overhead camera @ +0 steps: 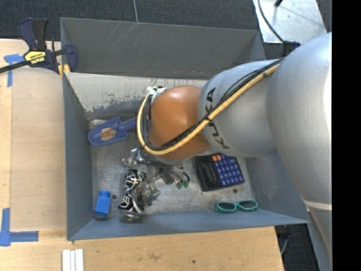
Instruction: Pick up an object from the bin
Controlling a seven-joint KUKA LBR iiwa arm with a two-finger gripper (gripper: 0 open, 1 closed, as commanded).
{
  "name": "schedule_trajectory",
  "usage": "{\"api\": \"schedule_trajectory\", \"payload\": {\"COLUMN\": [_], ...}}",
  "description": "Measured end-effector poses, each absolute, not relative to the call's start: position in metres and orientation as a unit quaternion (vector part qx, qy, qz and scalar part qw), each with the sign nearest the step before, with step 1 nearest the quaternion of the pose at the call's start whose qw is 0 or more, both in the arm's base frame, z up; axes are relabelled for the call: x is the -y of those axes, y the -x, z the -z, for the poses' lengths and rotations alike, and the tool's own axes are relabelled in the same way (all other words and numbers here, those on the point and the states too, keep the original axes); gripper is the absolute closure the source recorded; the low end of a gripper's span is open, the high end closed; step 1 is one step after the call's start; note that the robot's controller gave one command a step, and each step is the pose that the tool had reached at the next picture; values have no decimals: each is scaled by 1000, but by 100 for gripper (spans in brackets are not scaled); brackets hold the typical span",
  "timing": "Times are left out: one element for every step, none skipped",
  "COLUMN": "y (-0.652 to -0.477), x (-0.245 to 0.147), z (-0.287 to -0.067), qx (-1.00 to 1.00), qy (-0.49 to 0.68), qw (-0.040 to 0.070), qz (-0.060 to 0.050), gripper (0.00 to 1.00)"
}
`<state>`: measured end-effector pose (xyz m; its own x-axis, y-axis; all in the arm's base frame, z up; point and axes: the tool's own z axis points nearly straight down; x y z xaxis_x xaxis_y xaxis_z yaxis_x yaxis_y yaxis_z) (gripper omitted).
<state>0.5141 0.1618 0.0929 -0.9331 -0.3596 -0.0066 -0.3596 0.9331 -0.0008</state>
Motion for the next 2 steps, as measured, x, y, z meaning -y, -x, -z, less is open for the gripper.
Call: {"api": "schedule_trajectory", "payload": {"y": [-507, -507], "x": [-192, -192], "z": [-76, -76], "qx": [-998, -998], "qy": [64, 64], "qw": [10, 10], "qz": [-3, -3], "gripper": [100, 100]}}
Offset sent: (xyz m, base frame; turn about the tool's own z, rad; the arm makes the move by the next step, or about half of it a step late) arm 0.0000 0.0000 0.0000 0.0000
